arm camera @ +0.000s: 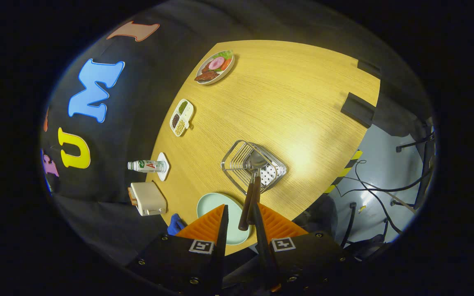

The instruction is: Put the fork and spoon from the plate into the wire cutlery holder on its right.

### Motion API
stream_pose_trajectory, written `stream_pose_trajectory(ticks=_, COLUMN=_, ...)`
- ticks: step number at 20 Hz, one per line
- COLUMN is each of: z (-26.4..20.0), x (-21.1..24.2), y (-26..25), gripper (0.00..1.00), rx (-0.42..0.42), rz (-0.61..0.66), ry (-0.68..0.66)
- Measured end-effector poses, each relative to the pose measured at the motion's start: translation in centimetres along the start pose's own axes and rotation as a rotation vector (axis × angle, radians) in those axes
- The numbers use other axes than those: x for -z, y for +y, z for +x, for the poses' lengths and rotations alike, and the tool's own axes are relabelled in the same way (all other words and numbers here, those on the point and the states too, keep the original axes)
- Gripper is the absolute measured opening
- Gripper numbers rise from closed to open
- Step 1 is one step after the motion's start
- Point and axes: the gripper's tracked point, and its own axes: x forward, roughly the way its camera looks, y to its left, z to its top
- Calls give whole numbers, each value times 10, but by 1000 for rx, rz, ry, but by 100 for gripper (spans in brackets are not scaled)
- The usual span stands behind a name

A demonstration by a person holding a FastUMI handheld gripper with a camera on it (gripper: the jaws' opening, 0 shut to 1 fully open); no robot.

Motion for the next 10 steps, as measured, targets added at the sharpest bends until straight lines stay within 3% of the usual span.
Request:
stream_pose_trajectory(ticks=6, z=-8, x=-8, y=4, gripper=37, rx=9, rz=-59, ry=-67)
stream_pose_trajectory(ticks=10, z=-26, x=-37, y=20, gripper=37, rx=22, rz=-184, ry=-248)
